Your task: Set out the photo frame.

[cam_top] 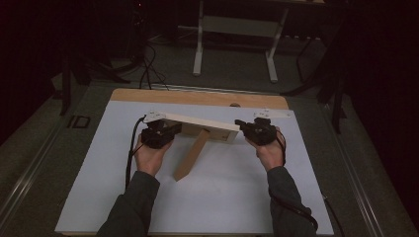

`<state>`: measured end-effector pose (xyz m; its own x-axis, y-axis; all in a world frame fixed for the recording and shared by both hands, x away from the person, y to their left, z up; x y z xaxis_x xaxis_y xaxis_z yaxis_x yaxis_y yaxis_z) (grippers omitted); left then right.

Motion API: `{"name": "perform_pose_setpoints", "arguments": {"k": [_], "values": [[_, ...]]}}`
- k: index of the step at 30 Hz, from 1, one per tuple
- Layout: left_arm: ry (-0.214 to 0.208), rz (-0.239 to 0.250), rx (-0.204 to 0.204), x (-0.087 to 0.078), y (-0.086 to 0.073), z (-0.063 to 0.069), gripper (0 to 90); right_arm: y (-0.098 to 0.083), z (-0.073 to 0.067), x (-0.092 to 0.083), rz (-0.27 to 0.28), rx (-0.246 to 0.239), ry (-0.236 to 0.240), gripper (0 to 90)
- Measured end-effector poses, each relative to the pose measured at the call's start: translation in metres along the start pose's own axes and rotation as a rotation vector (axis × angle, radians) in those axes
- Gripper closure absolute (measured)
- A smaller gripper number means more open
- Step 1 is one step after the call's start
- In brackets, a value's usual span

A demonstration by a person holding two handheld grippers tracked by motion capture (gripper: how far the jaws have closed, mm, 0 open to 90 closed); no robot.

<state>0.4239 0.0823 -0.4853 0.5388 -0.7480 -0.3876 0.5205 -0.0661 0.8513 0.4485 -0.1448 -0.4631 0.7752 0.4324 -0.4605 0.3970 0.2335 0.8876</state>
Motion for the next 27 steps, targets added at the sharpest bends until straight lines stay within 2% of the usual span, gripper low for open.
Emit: {"name": "perform_pose_setpoints", "arguments": {"k": [10,27], "values": [[-0.007,-0.003,0.003,0.005,0.002,0.003,90.0,-0.001,-0.004,-0.002,0.006,-0.007,0.01,89.7],[-0.022,-0.033,0.037,0.014,0.005,0.016,90.0,-0.002,-0.009,-0.006,0.008,-0.022,0.018,89.7]]}}
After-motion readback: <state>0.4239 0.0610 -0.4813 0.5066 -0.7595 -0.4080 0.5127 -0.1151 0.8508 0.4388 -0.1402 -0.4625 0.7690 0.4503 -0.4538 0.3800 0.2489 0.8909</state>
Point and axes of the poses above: each handheld gripper's, and its own axes: x roughly forward along the jaws, y roughly out of its top, z roughly to its right, the point moved 9 cm from there along x, roughly forward along the jaws, and after that the axes turned 14 degrees about -y, right-handed, at the moved point
